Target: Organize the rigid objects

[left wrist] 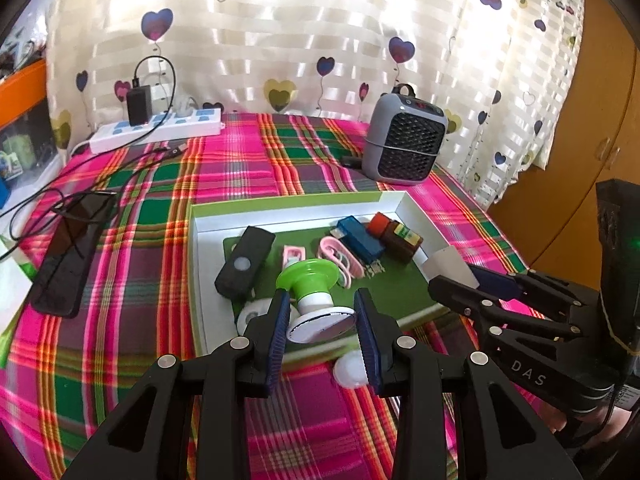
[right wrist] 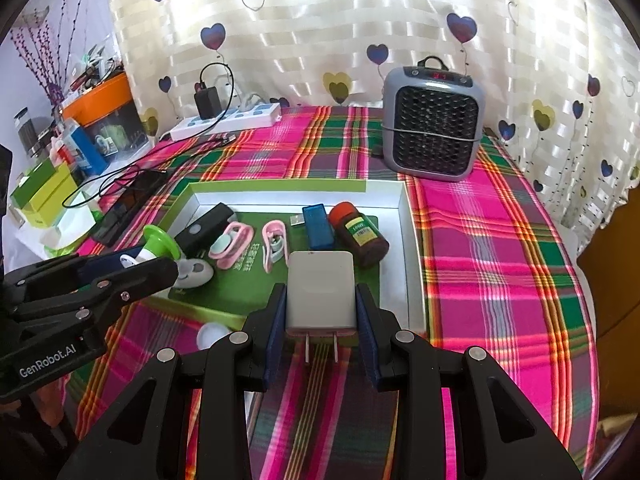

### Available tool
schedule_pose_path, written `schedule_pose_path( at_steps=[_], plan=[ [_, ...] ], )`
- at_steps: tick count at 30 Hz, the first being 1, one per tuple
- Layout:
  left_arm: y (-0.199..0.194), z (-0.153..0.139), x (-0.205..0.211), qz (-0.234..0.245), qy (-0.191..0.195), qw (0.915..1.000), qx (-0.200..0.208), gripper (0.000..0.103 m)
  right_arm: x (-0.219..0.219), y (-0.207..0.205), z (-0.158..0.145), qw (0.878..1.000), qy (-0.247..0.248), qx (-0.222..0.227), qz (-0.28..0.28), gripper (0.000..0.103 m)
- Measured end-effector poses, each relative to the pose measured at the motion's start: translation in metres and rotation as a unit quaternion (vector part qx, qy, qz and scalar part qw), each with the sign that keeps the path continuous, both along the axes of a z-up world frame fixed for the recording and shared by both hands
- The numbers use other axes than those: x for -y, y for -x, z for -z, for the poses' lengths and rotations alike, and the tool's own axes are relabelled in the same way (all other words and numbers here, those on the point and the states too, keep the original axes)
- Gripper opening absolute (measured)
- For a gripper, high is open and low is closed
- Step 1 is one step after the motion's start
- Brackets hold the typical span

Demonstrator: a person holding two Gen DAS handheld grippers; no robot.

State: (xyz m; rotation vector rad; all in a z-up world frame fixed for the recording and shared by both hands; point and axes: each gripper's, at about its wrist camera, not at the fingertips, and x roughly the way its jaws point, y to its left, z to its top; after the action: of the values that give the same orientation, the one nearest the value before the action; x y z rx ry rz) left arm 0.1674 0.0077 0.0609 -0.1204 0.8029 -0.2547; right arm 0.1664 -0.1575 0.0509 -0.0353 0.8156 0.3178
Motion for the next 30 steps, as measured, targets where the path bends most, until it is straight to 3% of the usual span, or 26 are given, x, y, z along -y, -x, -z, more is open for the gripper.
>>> schedule_pose_path(
  at_steps=[13,30],
  plan=[
    [-0.044,0.011,-0.002,-0.003,-0.005,0.9999,-0.015,0.032,-0.006,-0.030,0.017,0.999,0.002,-0.033,-0.017,0.034],
    [-0.083,0.023,0.010,0.006,-0.026,0.9991,-0.033,0.032,-0.010,-0.049,0.032,0.999,0.007,-0.045,-0.022,0.034]
  ],
)
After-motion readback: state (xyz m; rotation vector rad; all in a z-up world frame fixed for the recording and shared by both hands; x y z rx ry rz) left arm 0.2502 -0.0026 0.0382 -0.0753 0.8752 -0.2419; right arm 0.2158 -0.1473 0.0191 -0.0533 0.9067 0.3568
